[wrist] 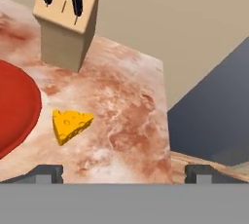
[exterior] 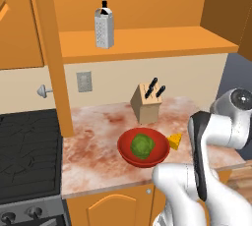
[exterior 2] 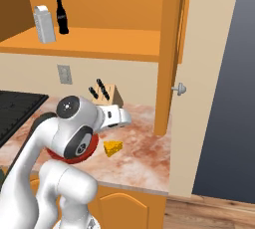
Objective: Pick the cheese from the fridge and the cheese grater from the cabinet and place them next to the salad bowl.
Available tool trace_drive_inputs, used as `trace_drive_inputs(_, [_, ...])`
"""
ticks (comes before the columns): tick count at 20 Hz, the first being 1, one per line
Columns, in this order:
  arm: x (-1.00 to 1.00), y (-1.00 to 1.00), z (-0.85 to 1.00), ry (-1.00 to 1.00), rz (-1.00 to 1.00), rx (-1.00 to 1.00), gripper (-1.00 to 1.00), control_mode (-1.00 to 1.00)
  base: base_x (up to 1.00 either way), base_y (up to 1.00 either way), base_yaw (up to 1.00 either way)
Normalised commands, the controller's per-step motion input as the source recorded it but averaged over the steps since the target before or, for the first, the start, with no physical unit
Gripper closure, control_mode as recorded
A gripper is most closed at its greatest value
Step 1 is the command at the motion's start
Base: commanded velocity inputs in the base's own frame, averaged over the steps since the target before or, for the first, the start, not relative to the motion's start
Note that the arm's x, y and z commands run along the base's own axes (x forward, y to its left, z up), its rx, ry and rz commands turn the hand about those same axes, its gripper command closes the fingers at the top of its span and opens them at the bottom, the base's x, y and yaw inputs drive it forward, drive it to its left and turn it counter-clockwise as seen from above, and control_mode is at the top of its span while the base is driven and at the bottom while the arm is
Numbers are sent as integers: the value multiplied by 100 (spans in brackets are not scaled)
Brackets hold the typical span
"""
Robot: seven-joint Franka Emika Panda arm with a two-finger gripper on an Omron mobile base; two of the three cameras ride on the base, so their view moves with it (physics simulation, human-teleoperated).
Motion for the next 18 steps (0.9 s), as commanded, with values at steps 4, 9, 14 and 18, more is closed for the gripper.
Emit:
trace_drive_inputs(4, [-55, 0, 64, 6, -21, 10, -100, -100, 0, 0, 0])
trace_drive_inputs(9, [-65, 5, 55, 3, -5, 18, -100, -100, 0, 0, 0])
trace_drive_inputs(14, [-54, 25, 51, -1, -2, 10, -100, -100, 0, 0, 0])
trace_drive_inputs(18, [-52, 34, 34, -20, -7, 0, -100, -100, 0, 0, 0])
